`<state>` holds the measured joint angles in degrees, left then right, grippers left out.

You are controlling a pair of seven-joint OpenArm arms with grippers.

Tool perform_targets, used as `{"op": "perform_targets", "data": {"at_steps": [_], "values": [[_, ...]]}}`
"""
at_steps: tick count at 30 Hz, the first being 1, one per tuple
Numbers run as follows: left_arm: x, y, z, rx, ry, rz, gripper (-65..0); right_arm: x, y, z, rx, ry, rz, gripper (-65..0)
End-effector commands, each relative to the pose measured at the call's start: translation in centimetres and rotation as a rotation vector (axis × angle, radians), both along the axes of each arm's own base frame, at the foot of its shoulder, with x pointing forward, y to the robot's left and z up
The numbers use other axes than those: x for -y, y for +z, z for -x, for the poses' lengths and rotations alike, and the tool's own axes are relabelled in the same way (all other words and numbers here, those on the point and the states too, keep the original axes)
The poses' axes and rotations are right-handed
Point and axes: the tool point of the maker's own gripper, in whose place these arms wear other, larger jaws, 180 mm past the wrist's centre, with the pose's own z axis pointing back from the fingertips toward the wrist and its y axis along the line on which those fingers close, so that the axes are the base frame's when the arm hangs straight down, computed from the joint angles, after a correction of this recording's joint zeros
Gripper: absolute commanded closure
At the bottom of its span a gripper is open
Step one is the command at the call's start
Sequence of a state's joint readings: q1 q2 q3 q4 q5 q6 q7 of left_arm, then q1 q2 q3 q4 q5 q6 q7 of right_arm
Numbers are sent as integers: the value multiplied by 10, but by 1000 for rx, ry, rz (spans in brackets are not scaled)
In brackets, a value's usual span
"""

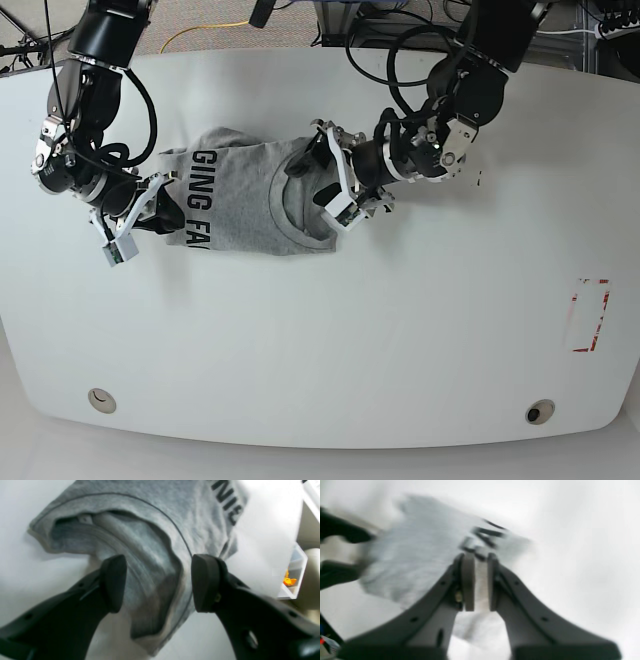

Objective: Fold the T-shirt properly
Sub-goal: 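Press the bundle flat and grasp its collar edge with the left gripper, then lift the bundle with the left gripper and release the right gripper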

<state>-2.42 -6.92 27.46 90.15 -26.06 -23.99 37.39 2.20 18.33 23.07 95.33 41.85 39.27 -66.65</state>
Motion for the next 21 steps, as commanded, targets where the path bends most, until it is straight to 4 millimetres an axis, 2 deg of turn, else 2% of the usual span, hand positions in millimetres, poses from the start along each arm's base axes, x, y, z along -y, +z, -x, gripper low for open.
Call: {"op": "perform_targets", "data": {"at_steps": [1, 4, 6, 10, 18, 21], "values": [[20, 21, -2, 75, -37, 35, -340, 4, 23, -15, 90, 9, 6, -52], [38, 13, 7, 81, -79, 5, -265, 11, 22, -29, 89, -15, 31, -81], [49, 19, 11, 109, -101, 1, -226, 16, 18, -30, 73, -25, 54, -86], [51, 9, 13, 108, -110, -39, -176, 23, 13, -39, 60, -47, 73, -86], [56, 13, 7, 102, -66, -25, -158, 8, 4, -46, 55, 3, 97, -52], [55, 10, 4, 90, -45, -31, -160, 12, -3, -47, 44, -7, 135, -51]]}}
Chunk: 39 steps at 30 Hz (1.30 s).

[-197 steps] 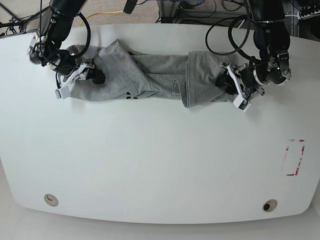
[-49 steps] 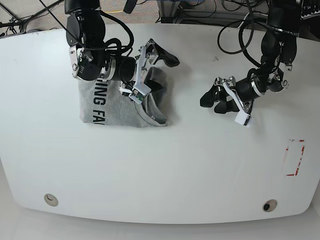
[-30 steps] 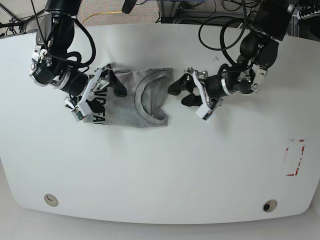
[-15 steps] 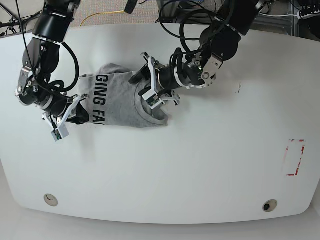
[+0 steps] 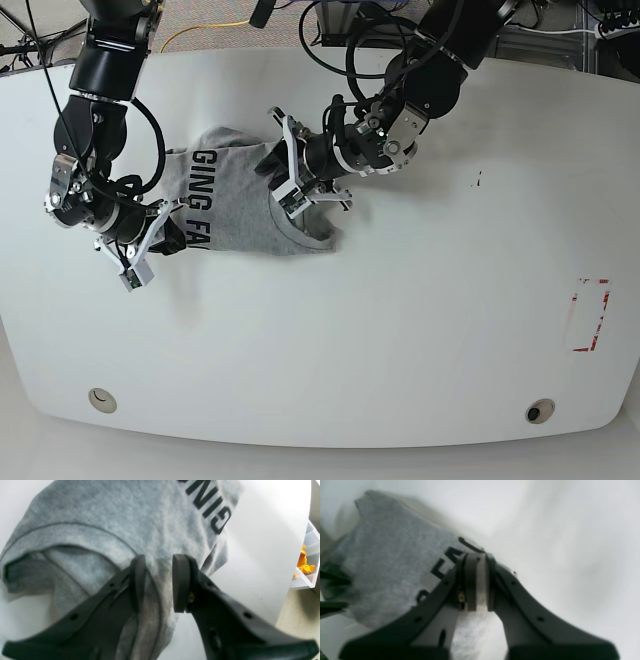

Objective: Fold the T-shirt properly
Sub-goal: 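Lift the bundle with the left gripper and release the right gripper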

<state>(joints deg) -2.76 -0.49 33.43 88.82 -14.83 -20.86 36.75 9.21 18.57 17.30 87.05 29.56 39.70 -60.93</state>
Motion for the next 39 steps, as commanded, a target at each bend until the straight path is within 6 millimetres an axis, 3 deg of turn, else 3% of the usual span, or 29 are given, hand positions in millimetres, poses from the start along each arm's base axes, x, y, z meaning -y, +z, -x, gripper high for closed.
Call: {"op": "perform_targets", "data": {"at_steps": [1, 11, 19, 23, 26, 34, 39], "values": [[7, 11, -6, 17, 5, 39, -160, 7, 12, -14, 65, -16, 14, -51], [2, 5, -11, 15, 10, 18, -164, -4, -20, -16, 67, 5, 48, -51], [-25, -28, -38, -20, 29, -98, -164, -6, -48, 11, 14, -10, 4, -51], [-38, -42, -57, -44, 49, -151, -164, -14, -48, 29, 20, 13, 14, -51], [-53, -46, -73, -39, 65, -193, -164, -32, -47, 41, 29, 37, 0, -51], [-73, -23, -111, 43, 89, -227, -165, -86, -39, 80, 17, 81, -44, -51], [-80, -19, -129, 51, 106, -249, -165, -117, -36, 88, 8, 82, -110, -51]]}}
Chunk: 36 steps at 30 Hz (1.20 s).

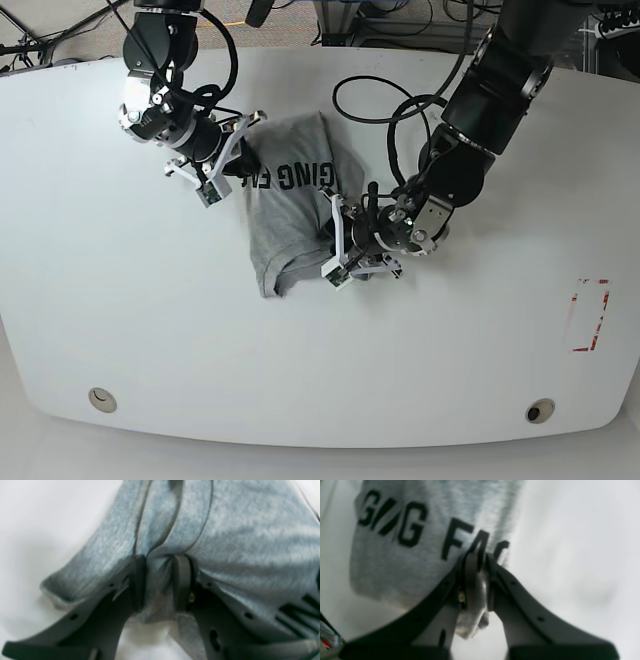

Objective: Fold the T-shirt properly
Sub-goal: 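Lift the bundle with the left gripper and release the right gripper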

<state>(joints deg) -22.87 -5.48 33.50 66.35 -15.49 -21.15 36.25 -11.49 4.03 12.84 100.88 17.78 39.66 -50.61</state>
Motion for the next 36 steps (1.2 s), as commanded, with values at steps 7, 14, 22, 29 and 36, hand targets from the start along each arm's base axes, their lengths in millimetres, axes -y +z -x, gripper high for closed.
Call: {"op": "perform_targets", "data": {"at_steps": [7, 14, 22, 29, 36], "values": [[10, 43, -25, 109, -11, 41, -165, -55, 15, 0, 33, 103, -80, -51], [2, 87, -26, 217, 5, 83, -165, -37, 34, -11, 94, 70, -35, -51], [-7, 79, -6, 192, 132, 157, -187, 15, 42, -16, 113, 19, 86, -51], [-17, 70, 7, 209, 413, 288, -447, 59, 48, -24, 116, -71, 151, -51], [-5, 52, 23, 322, 478, 228, -589, 76, 49, -21, 107, -75, 191, -51]]}}
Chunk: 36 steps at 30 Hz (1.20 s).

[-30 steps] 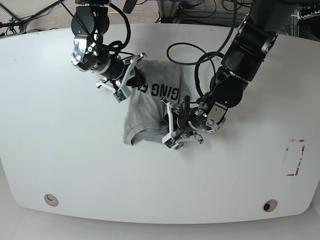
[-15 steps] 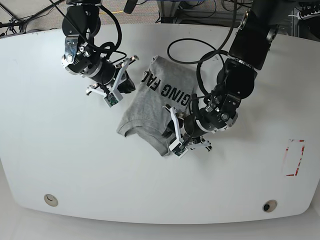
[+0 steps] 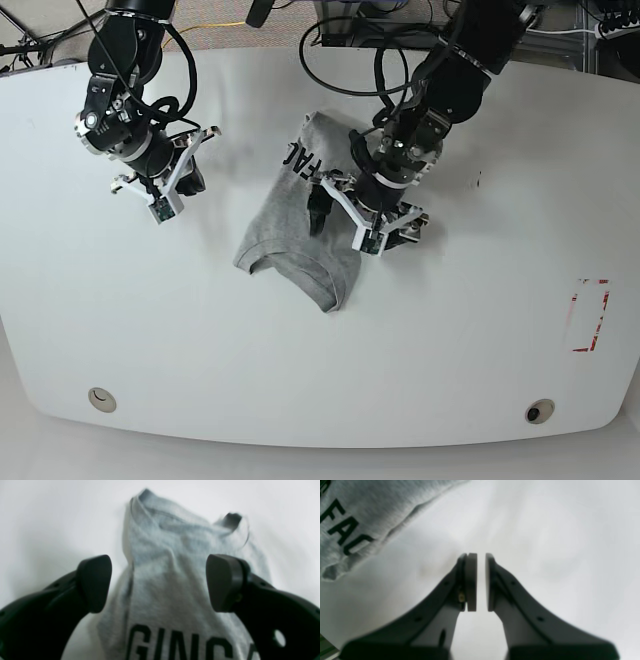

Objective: Fold the T-shirt properly
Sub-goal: 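Lift the bundle with the left gripper and release the right gripper, then carry the folded shirt with the left gripper toward the red-taped rectangle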

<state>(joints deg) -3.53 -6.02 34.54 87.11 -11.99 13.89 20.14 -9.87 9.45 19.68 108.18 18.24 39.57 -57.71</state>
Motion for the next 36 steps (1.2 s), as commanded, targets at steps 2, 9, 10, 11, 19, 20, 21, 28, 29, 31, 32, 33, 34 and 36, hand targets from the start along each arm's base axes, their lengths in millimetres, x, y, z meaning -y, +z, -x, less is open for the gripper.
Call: {"op": "perform_targets", "data": {"at_steps": [2, 9, 10, 11, 19, 20, 21, 28, 29, 31, 32, 33, 34, 36], "values": [[20, 6, 0, 104, -54, -85, -594, 7, 14, -8, 54, -14, -2, -51], [33, -14, 13, 185, -108, -202, -593, 9, 14, -7, 53, -20, -1, -51], [32, -17, 14, 187, -103, -214, -593, 9, 14, -7, 52, -20, -1, -51], [29, -24, 15, 181, -95, -234, -593, 9, 14, -7, 52, -20, -1, -51], [-23, -57, 7, 115, -5, -338, -593, 10, 13, -6, 51, -21, -1, -51], [-35, -58, 5, 114, 7, -354, -593, 10, 13, -6, 51, -21, -1, -51], [-50, -61, 4, 108, 19, -377, -593, 10, 14, -7, 52, -21, 0, -51], [-144, -76, 8, 55, 65, -508, -593, 15, 15, -6, 55, -37, 3, -51], [-159, -76, 8, 48, 82, -521, -593, 16, 15, -6, 55, -42, 2, -51], [-198, -75, 9, 22, 131, -547, -593, 19, 15, -6, 57, -49, 4, -51], [-210, -76, 11, 9, 142, -551, -593, 19, 15, -6, 57, -49, 4, -51], [-222, -76, 12, -2, 151, -557, -593, 19, 15, -6, 57, -49, 4, -51], [-240, -76, 16, -23, 158, -564, -593, 19, 15, -6, 57, -49, 4, -51], [-265, -75, 22, -50, 165, -571, -593, 18, 16, -6, 58, -49, 4, -51]]}}
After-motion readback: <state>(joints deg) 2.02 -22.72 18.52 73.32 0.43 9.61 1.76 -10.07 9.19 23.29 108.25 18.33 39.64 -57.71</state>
